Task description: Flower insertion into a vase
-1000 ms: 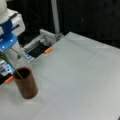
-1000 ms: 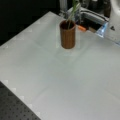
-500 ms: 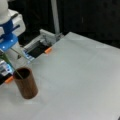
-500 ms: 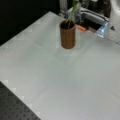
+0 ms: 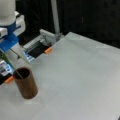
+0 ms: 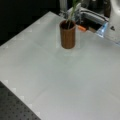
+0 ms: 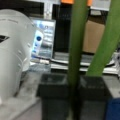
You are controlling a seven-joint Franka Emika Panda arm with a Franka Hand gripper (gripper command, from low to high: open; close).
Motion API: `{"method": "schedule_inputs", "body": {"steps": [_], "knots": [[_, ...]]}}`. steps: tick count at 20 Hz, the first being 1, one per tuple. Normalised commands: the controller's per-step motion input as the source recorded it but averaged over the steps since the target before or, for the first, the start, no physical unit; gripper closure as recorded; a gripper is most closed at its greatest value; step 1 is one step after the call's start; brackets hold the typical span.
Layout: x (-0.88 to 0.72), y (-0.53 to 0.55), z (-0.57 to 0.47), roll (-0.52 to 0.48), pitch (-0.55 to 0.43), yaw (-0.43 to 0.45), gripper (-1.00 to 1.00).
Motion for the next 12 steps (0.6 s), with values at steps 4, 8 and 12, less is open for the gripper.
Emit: {"method": "schedule_inputs", "body": {"steps": [4,8,12], "knots": [[0.25,-0.18,0.08,-0.154,0.493,-0.1,1.0],[0.19,-0.2,0.06,-0.121,0.402,-0.135,1.0],[0.13,-0.23,0.09,-0.095,0.331,-0.168,1.0]]}}
